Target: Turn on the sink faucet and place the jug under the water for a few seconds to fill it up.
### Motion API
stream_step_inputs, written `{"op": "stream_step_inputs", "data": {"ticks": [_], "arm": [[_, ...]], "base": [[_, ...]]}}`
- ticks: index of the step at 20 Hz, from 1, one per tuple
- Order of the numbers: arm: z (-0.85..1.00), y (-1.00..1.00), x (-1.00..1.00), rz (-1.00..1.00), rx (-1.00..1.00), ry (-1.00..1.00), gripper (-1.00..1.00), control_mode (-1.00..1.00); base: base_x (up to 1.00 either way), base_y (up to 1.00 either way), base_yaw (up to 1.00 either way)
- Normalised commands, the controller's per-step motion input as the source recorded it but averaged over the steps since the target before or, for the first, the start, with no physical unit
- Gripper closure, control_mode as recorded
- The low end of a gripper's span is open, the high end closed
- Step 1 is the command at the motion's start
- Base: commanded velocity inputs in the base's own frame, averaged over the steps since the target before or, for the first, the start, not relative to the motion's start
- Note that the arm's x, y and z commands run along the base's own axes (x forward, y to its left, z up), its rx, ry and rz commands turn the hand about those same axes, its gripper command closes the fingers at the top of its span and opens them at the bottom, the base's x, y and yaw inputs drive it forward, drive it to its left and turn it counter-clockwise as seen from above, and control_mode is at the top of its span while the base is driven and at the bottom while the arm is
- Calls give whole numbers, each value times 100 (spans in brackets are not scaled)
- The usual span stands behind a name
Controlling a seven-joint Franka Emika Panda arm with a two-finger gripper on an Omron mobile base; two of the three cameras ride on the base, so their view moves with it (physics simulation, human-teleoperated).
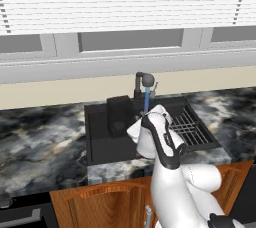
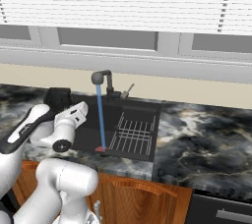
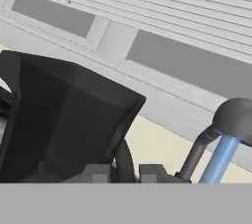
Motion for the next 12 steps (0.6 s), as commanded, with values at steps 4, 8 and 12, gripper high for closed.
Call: {"op": "stream_step_inputs", "data": {"ticks": [4,8,12], "arm": [[-1,-62,0,-24,8,7,100,-100],[0,-66,0,-21,9,10,100,-100],[-8,-58,0,-16,6,14,100,-100]], "base": [[0,0,0],[0,0,0],[0,0,0]]}}
